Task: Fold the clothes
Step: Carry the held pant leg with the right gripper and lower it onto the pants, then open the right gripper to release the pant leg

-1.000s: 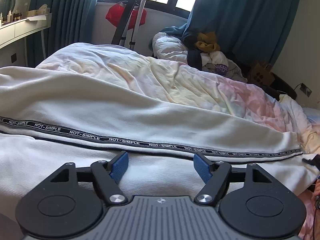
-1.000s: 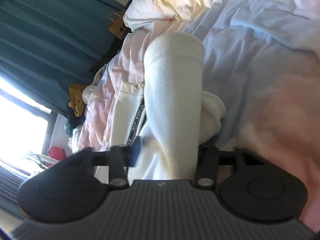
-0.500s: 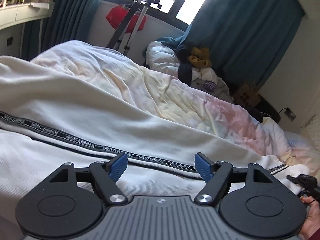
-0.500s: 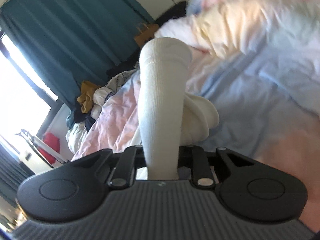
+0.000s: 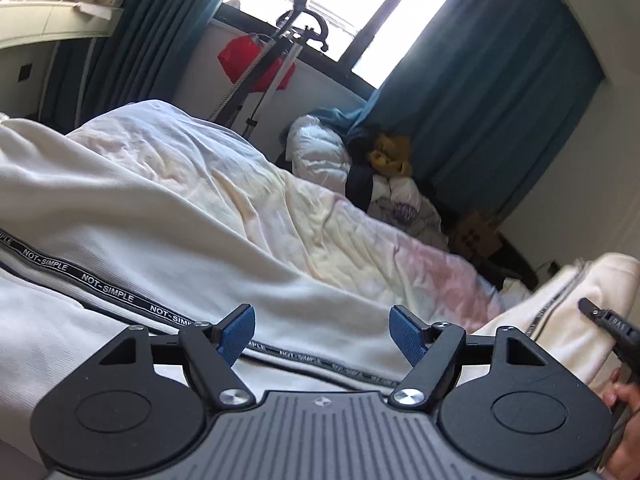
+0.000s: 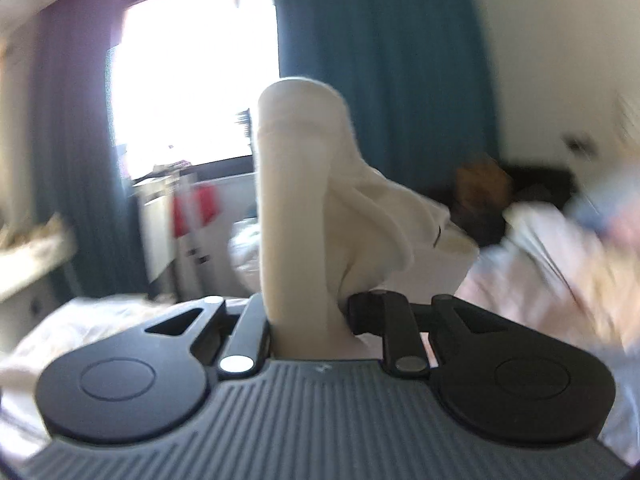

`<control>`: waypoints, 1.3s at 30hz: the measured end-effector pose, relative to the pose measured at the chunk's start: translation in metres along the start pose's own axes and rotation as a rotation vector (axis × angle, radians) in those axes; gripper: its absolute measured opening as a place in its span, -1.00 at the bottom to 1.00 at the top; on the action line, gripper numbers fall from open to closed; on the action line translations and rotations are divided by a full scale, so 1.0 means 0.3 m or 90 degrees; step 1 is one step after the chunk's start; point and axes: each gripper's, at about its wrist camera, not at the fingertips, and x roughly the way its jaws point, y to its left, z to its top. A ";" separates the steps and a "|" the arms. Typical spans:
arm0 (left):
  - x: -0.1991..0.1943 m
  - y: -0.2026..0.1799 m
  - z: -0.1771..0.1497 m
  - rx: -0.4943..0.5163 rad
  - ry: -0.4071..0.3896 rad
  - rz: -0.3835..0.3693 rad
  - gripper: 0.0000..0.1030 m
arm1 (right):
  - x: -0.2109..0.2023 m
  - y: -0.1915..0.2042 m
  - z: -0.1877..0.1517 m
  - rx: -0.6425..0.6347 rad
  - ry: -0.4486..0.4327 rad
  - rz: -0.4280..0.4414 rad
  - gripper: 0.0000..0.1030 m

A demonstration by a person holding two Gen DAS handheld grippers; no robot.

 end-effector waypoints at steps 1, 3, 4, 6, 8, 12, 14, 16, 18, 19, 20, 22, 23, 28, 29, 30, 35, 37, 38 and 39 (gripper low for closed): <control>-0.011 0.004 0.005 -0.006 -0.007 -0.005 0.47 | -0.010 0.072 -0.004 -0.036 0.002 0.026 -0.61; -0.032 0.014 0.014 -0.018 -0.020 -0.015 0.47 | -0.028 0.217 -0.044 -0.117 0.021 0.078 -0.61; -0.040 0.020 0.018 -0.026 -0.025 -0.018 0.47 | -0.036 0.290 -0.082 -0.162 0.039 0.104 -0.61; -0.049 0.034 0.024 -0.044 -0.027 -0.022 0.47 | -0.053 0.426 -0.178 -0.253 0.079 0.152 -0.61; -0.052 0.044 0.023 -0.053 -0.025 -0.028 0.47 | -0.062 0.516 -0.318 -0.322 0.143 0.198 -0.61; -0.050 0.059 0.014 -0.065 -0.013 -0.028 0.48 | -0.071 0.625 -0.544 -0.436 0.229 0.223 -0.60; -0.044 0.064 0.005 -0.073 -0.001 -0.030 0.48 | -0.081 0.635 -0.571 -0.460 0.214 0.211 -0.59; -0.037 0.065 -0.002 -0.081 0.008 -0.039 0.48 | -0.080 0.609 -0.543 -0.420 0.214 0.215 -0.59; -0.035 0.059 -0.006 -0.079 0.010 -0.045 0.48 | -0.077 0.588 -0.511 -0.363 0.210 0.219 -0.60; -0.038 0.055 -0.007 -0.080 0.008 -0.049 0.48 | -0.080 0.601 -0.490 -0.332 0.203 0.215 -0.60; -0.040 0.052 -0.007 -0.081 0.006 -0.053 0.48 | -0.083 0.589 -0.471 -0.296 0.190 0.210 -0.60; -0.049 0.045 -0.009 -0.081 -0.003 -0.063 0.49 | -0.086 0.563 -0.436 -0.236 0.156 0.196 -0.61; -0.053 0.043 -0.010 -0.081 -0.008 -0.069 0.50 | -0.086 0.562 -0.421 -0.224 0.129 0.189 -0.61; -0.067 0.032 -0.014 -0.077 -0.026 -0.085 0.51 | -0.031 0.587 -0.369 -0.206 0.050 0.164 -0.61; -0.065 0.031 -0.015 -0.076 -0.026 -0.084 0.51 | -0.017 0.588 -0.375 -0.209 0.068 0.179 -0.61; -0.059 0.032 -0.016 -0.077 -0.023 -0.079 0.51 | -0.006 0.596 -0.393 -0.227 0.093 0.195 -0.60; -0.031 0.032 -0.021 -0.079 -0.006 -0.062 0.51 | 0.042 0.622 -0.497 -0.284 0.217 0.230 -0.51; -0.028 0.030 -0.025 -0.074 -0.001 -0.062 0.51 | 0.031 0.615 -0.476 -0.278 0.218 0.235 -0.45; -0.027 0.028 -0.027 -0.071 0.001 -0.064 0.52 | 0.027 0.608 -0.459 -0.262 0.229 0.240 -0.34; -0.024 0.024 -0.029 -0.068 0.005 -0.068 0.53 | 0.022 0.601 -0.442 -0.245 0.239 0.245 -0.13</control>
